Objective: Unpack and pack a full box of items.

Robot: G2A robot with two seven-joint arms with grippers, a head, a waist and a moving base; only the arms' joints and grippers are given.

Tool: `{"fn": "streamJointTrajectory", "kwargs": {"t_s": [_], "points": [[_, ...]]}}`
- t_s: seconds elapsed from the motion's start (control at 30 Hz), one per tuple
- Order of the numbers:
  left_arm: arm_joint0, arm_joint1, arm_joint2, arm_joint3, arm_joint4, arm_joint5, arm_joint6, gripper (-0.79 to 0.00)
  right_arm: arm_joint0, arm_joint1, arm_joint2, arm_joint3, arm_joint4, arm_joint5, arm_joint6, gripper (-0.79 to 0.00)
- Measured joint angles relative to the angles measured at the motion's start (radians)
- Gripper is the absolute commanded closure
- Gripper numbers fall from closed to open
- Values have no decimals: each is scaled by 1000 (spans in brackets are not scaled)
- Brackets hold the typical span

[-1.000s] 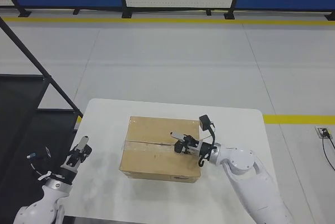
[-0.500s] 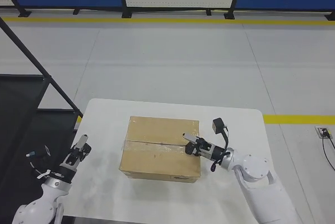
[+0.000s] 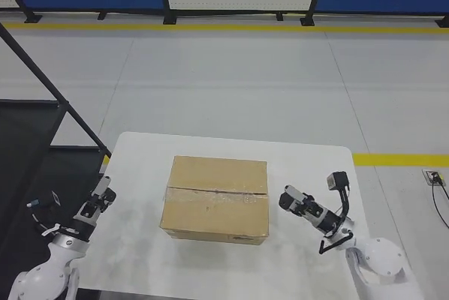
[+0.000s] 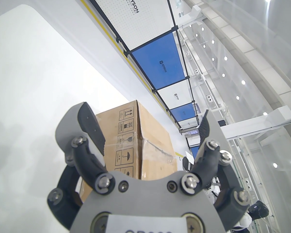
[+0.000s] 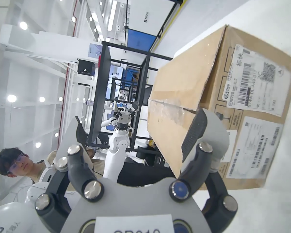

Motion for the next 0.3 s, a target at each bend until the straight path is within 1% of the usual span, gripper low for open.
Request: {"fn": "streamJointTrajectory", "kwargs": {"t_s": [0.07,0.3], "points": [[-1,1,-2,1,1,1,-7,-784,-17,2,14,-6,-1,-24,1,-785],[-1,1,-1,1,1,1,-7,-784,-12,2,11,-4,-1,-17,2,-785]]}}
